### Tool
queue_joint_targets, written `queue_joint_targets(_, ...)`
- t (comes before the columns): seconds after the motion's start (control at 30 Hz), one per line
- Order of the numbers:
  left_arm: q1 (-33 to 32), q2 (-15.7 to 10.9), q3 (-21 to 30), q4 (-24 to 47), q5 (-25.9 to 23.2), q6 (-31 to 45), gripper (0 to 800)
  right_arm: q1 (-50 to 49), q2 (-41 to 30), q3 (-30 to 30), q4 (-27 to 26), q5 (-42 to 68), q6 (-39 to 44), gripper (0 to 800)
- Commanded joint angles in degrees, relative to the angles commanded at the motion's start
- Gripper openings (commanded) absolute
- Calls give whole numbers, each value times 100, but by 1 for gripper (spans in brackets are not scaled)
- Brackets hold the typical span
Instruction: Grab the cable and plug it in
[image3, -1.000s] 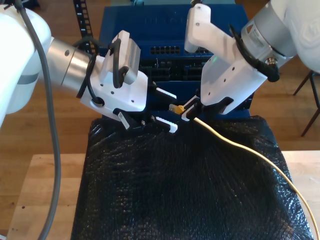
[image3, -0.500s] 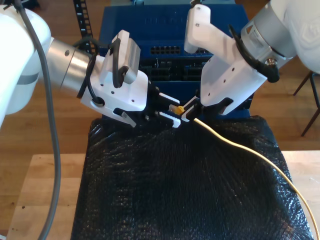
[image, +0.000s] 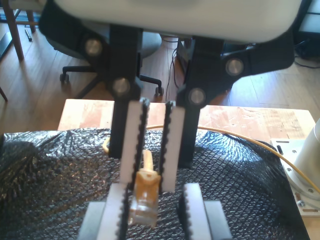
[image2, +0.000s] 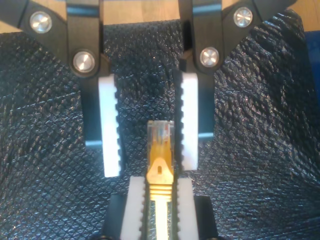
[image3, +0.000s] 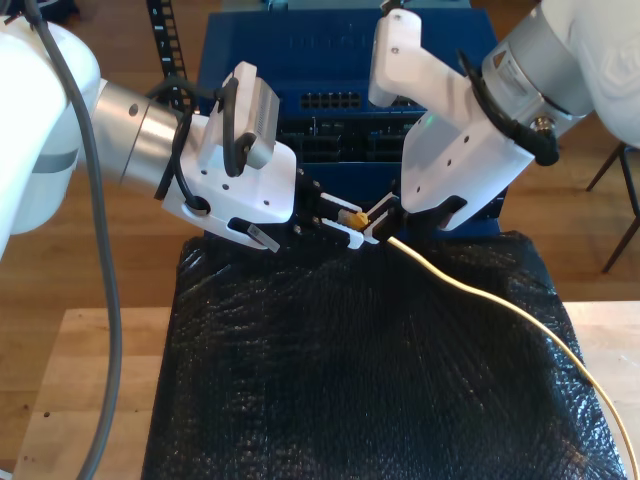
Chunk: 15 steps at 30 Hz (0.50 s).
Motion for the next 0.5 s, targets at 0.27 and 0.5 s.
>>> queue_joint_targets(0.27,9,-18,-9,0,0,0,139,0,0,26,-9,0,0,8)
queue_joint_targets(0.5,18,-35,0,0,9,0,124,0,0,35,-9,0,0,8)
